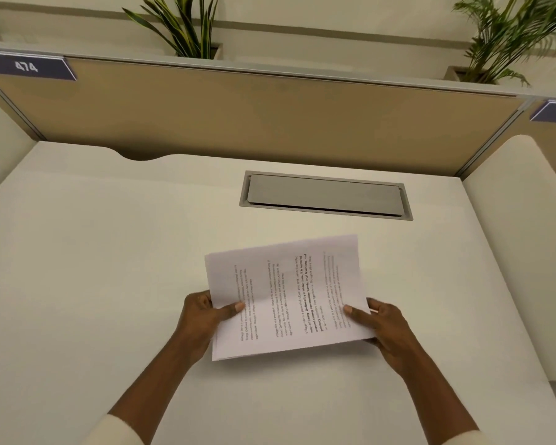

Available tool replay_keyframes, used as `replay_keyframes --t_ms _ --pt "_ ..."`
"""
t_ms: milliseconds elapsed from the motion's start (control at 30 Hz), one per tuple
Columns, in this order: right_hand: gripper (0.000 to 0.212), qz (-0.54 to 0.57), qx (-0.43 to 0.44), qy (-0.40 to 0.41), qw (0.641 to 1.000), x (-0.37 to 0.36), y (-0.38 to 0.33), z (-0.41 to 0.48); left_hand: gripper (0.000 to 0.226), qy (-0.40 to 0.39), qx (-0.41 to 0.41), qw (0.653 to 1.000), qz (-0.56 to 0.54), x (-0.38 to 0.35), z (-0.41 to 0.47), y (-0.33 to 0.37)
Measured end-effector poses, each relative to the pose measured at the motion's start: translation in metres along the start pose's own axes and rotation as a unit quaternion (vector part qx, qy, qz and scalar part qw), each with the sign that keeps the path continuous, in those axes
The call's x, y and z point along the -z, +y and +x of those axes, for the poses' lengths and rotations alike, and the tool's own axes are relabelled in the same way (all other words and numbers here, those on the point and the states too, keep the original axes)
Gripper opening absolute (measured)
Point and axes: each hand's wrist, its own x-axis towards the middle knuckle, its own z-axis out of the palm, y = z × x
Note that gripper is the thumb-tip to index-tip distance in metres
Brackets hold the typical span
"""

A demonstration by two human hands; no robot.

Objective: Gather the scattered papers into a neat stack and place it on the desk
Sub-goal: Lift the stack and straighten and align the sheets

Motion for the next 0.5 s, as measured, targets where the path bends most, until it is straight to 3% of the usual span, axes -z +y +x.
replay_keyframes --t_ms 167,233,300,433,500 --pt "0.042 0.193 -0.036 -0.002 0.981 -0.016 0.020 -0.010 0.050 0.053 0.017 0.994 -0.092 -0.011 -0.010 -0.021" --pt "0.051 0.229 -0.036 0.003 0.973 -0.041 0.024 -0.017 0.046 0.066 0.018 0.991 -0.118 -0.022 -0.016 -0.028" --pt "0.057 0.242 -0.018 0.027 0.970 -0.068 0.027 -0.022 0.048 0.068 0.018 0.988 -0.136 -0.035 -0.021 -0.036" --pt "0.046 0.230 0.032 0.144 0.962 -0.096 0.026 -0.023 0.058 0.056 0.026 0.987 -0.147 -0.054 -0.028 -0.047" --pt "0.044 0.198 0.045 0.162 0.966 -0.095 0.020 -0.022 0.063 0.040 0.031 0.988 -0.145 -0.053 -0.028 -0.047"
